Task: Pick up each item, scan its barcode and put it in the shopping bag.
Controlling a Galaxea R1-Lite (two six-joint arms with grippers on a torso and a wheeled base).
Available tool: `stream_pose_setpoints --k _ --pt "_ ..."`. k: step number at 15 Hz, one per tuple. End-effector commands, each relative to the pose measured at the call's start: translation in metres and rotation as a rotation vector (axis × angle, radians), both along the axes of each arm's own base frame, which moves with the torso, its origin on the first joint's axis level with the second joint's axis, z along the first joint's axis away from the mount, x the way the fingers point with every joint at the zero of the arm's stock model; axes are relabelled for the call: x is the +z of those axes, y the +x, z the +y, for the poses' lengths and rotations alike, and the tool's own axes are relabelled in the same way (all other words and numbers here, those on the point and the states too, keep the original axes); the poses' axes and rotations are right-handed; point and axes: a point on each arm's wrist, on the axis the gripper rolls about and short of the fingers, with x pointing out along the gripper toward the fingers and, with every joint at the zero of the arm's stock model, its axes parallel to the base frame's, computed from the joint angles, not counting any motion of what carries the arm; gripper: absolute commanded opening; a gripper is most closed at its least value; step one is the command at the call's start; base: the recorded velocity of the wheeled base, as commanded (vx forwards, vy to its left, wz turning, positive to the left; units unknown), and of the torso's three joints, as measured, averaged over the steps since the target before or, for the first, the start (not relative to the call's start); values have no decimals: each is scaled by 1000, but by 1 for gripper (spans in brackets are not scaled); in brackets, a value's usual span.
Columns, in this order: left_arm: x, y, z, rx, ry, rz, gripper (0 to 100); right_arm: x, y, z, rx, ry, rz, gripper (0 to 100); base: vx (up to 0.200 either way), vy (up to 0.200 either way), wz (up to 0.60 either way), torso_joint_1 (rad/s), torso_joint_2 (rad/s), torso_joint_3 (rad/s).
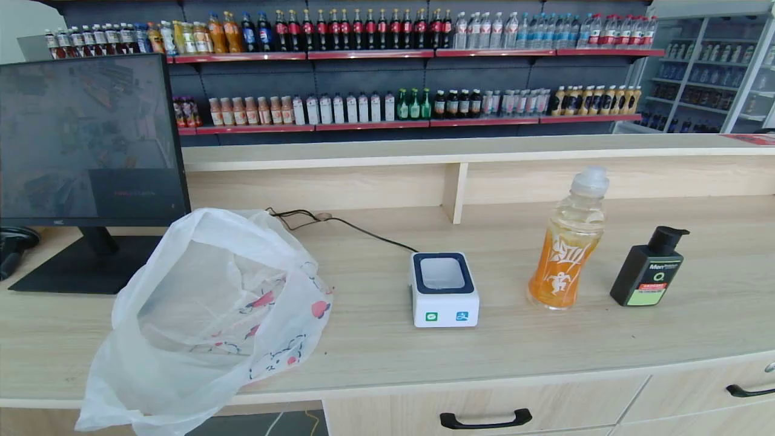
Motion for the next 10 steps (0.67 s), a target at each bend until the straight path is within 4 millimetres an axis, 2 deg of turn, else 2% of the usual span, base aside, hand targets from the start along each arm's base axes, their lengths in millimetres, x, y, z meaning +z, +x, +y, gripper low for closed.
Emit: stream_pose_setpoints --k 1,4,6,10 --pt "0 0 0 0 -1 -2 100 0 0 0 1 1 1 100 0 0 0 0 0 0" --pt "0 0 0 0 -1 -2 100 0 0 0 1 -1 1 100 0 0 0 0 0 0" --pt "0 0 0 0 0 -2 100 0 0 0 1 -1 1 100 0 200 0 2 12 5" --pt "0 0 0 0 0 -2 100 0 0 0 1 -2 1 100 0 0 0 0 0 0"
